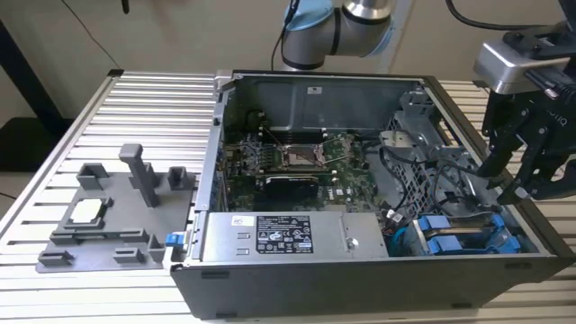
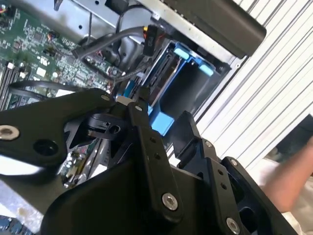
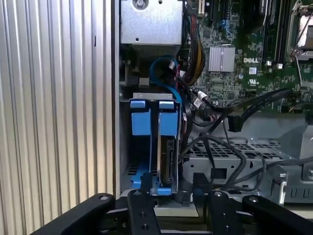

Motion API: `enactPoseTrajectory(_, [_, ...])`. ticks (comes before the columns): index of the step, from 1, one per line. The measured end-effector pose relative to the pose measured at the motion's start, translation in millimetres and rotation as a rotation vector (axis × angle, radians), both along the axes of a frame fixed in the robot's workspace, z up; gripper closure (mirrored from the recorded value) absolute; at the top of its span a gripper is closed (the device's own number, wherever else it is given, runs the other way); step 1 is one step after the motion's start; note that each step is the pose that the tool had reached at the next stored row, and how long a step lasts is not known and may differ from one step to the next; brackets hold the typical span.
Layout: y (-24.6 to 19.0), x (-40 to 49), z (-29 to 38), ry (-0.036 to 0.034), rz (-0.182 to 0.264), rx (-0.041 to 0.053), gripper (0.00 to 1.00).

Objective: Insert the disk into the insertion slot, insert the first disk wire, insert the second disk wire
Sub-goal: 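Insert the disk into the insertion slot, then insert the first disk wire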

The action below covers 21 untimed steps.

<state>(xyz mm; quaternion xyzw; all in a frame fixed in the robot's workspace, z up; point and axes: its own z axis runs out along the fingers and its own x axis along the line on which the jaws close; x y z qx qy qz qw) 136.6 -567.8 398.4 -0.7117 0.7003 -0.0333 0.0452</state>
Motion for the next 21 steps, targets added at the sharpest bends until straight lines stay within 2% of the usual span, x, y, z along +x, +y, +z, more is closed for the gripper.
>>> enactPoseTrajectory(4, [0.2,0.0,-0.1,-0.0695,0.001,0.0121,0.53])
enactPoseTrajectory(5, [0.3,0.6,0.0,-0.0711,0.004,0.0124,0.53])
enactPoseTrajectory(7, [0.4,2.4,0.0,-0.0659,0.006,0.0108,0.53])
enactPoseTrajectory(12, [0.5,8.6,-0.2,-0.0596,0.015,0.0093,0.53])
enactPoseTrajectory(17, [1.3,12.7,-1.7,-0.0590,0.021,0.0075,0.53])
enactPoseTrajectory(19, [3.0,13.6,-3.1,-0.0590,0.022,0.0055,0.53])
enactPoseTrajectory(21, [7.1,14.2,-5.3,-0.0589,0.023,0.0017,0.53])
